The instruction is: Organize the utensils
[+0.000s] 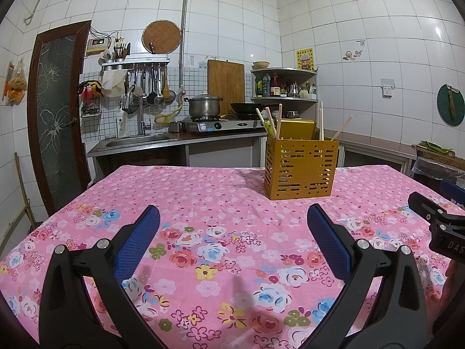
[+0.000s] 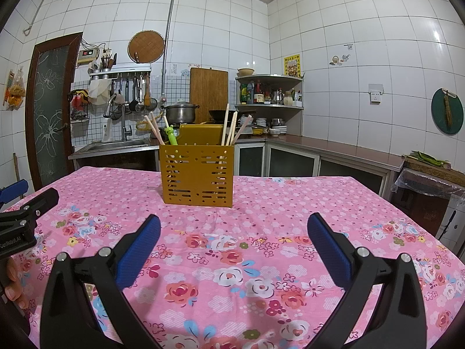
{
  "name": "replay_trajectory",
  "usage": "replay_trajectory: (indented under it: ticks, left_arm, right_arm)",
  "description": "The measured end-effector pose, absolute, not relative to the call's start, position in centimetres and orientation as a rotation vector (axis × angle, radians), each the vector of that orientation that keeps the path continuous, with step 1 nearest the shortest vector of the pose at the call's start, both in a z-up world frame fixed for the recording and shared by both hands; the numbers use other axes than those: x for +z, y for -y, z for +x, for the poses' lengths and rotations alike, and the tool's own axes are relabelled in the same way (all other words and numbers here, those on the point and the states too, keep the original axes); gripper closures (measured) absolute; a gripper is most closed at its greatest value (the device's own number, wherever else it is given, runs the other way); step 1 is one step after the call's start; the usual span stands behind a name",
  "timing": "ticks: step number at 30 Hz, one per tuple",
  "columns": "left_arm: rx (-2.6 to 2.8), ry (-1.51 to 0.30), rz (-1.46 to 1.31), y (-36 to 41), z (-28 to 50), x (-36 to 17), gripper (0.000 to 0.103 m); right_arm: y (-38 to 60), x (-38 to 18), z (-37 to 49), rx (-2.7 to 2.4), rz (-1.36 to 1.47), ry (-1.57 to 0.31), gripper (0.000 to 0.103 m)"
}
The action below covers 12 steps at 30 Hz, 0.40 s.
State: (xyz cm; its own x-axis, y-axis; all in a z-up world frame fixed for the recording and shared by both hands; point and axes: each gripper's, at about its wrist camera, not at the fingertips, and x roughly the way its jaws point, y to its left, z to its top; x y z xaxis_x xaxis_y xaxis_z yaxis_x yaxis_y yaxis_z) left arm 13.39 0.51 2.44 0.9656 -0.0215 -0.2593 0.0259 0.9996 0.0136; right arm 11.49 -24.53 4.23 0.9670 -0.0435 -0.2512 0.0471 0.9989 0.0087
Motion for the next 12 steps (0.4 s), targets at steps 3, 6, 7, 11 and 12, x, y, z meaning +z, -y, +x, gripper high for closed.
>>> replay_trajectory:
  ticks: [3, 6, 7, 11, 12]
  left_arm:
    - [-0.024, -0.261, 0.018, -0.49, 13.36, 2.43, 0.005]
    - [-0.029, -0.254, 0.022, -0.38, 13.37, 2.64, 0.005]
    - [-0.031, -0.253, 0.024, -0.31, 13.38, 2.77, 0.005]
    - [-0.036, -0.253, 0.024, -0.27, 13.54, 2.97, 0.005]
    - [-0.035, -0.253, 0.024, -0.23, 13.55, 2.96, 0.005]
  right_arm:
    - [24.54, 4.24, 11.48, -0.046, 0.015, -0.254, 0.004]
    - [24.54, 4.24, 11.49, -0.046, 0.014, -0.253, 0.004]
    - [24.55, 4.24, 11.5, -0.045, 0.014, -0.254, 0.004]
    - [24.58, 4.19, 11.5, -0.045, 0.015, -0.254, 0.004]
    - [24.58, 4.19, 11.53, -0.045, 0.015, -0.255, 0.004]
